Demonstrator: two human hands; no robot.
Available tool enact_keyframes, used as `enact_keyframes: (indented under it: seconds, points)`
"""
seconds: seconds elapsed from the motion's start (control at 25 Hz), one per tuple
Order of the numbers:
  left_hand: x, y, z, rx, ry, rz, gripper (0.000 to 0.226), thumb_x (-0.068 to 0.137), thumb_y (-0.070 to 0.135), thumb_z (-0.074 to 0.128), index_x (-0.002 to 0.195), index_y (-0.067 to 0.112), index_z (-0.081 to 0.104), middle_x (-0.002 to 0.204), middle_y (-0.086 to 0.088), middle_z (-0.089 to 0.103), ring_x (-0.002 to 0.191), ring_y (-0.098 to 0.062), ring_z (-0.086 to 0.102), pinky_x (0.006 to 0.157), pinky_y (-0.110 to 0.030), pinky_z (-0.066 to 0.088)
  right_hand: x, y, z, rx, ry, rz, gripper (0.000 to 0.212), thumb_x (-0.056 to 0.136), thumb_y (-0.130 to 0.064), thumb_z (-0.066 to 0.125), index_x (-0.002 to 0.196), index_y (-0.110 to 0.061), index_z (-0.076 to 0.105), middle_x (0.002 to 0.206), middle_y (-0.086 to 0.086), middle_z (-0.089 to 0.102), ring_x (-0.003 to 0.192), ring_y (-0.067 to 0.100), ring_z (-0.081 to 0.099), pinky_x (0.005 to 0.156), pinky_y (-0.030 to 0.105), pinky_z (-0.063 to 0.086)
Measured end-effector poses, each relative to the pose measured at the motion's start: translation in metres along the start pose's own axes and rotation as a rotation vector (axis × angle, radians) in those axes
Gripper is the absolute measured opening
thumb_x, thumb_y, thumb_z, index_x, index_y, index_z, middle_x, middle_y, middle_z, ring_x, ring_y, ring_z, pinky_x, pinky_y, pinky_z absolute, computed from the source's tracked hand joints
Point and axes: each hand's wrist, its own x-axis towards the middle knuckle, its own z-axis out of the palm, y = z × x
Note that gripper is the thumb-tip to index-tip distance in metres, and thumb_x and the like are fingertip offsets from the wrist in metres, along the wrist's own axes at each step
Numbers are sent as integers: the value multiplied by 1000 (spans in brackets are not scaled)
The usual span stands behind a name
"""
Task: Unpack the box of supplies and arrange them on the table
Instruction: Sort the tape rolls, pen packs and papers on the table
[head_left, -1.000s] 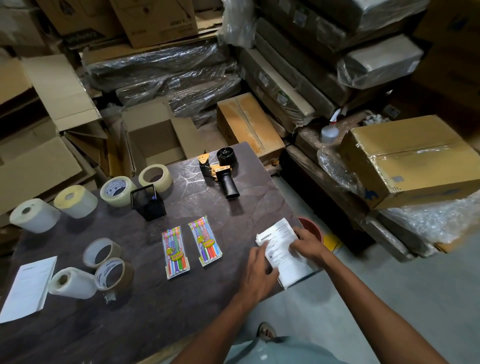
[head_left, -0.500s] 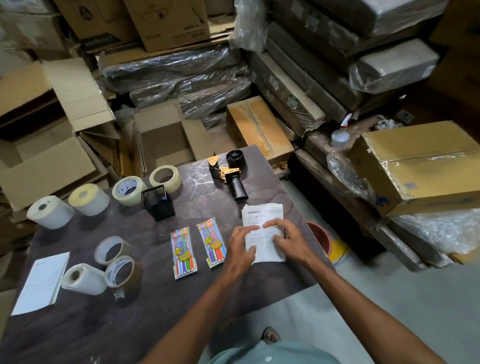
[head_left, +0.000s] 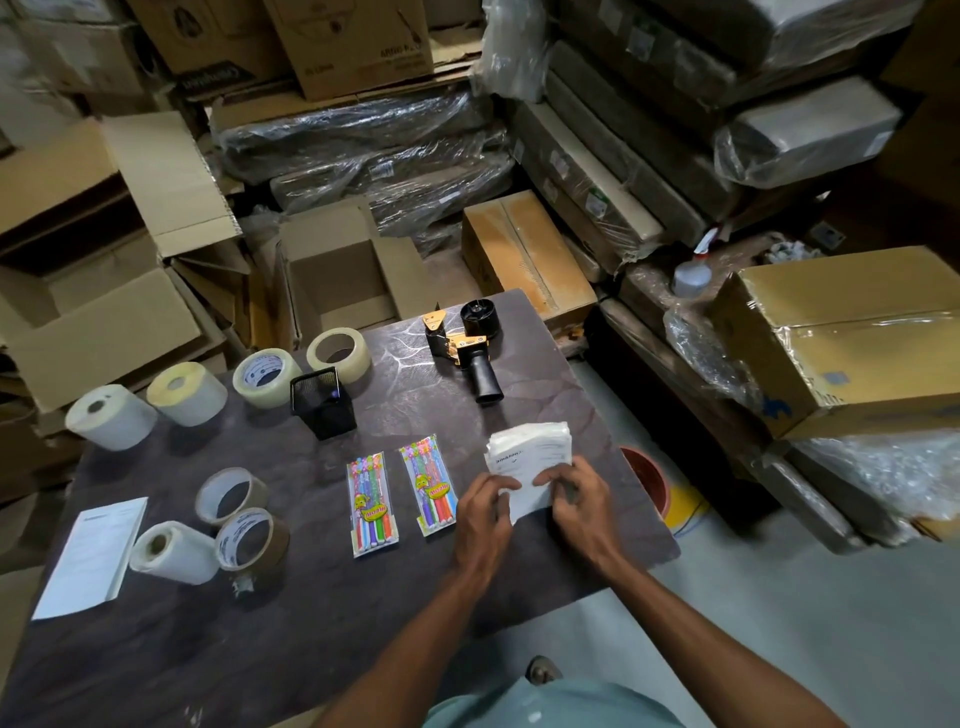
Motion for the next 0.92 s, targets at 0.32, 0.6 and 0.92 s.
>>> enact_keyframes:
  seconds: [0.32,0.6,0.92]
  points:
    - [-8,-24,10,97,-54,3,40,77,-16,54,87,19,69,94,6,67,90,-7,61,81,-9,43,-14,16,1,-27,10,35,35,82,10,57,81,-23,69,98,-11,66,95,-1,61,78,9,48]
    - [2,-21,0,14,-26,-21,26,87,-5,57,87,19,65,90,13,61,85,3,57,74,-20,46,-5,16,2,-48,-3,2,33,86,5,59,92,-25,70,103,-18,64,100,-3,60,82,17,51]
    - [-8,-24,-38,-158,5,-245,42,88,2,59,121,27,68,91,11,72,72,-5,66,65,-26,55,-13,-6,26,58,-39,90,30,85,-9,62,106,-28,71,109,-14,71,99,5,67,88,33,58]
